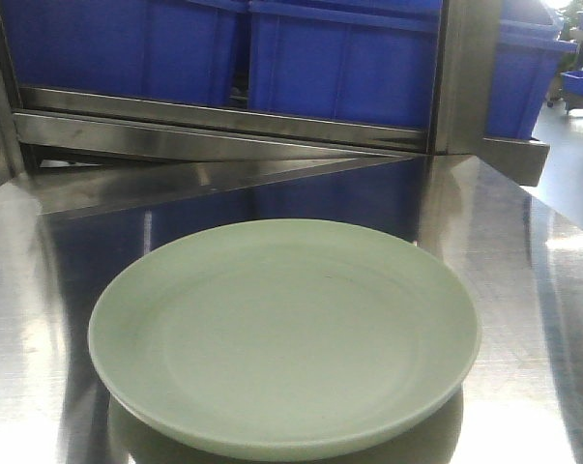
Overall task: Place green plate on second shelf with right arm
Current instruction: 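Move the right gripper toward the rim of the pale green plate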
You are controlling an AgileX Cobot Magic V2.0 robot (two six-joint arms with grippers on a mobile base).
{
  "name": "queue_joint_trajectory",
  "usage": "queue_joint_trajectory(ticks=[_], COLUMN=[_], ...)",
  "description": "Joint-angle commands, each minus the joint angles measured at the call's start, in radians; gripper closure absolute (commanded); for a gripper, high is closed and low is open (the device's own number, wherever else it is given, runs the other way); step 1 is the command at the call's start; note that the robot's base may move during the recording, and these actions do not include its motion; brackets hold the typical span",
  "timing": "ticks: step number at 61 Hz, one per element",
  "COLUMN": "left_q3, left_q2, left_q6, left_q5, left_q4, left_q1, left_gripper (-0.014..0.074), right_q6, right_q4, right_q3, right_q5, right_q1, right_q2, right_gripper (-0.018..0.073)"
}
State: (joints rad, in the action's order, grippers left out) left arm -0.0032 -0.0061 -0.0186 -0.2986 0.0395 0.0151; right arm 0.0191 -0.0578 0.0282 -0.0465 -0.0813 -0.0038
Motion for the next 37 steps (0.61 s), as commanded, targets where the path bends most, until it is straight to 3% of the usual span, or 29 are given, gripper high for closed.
queue_joint_trajectory(ticks=[1, 19, 29, 37], left_q3=[0.04, 0.04, 0.04, 0.04], left_q2=[-0.021, -0.021, -0.021, -0.021], left_q6=[-0.002, -0.002, -0.002, -0.002], left_q5=[0.08, 0.08, 0.08, 0.08], left_q4=[0.001, 0.001, 0.001, 0.001], left_q1=[-0.001, -0.001, -0.001, -0.001], left_gripper=[0.0472, 0.0472, 0.0472, 0.0472], right_q6=[0.014, 0.09, 0.16, 0.16], right_q4=[-0.007, -0.031, -0.135, -0.203], right_q3=[-0.035, -0.388, -0.654, -0.8], right_q5=[0.117, 0.074, -0.142, -0.289], right_q1=[0.001, -0.002, -0.032, -0.125], right_q2=[0.082, 0.603, 0.858, 1.035], right_gripper=[0.0505, 0.0505, 0.0502, 0.0502])
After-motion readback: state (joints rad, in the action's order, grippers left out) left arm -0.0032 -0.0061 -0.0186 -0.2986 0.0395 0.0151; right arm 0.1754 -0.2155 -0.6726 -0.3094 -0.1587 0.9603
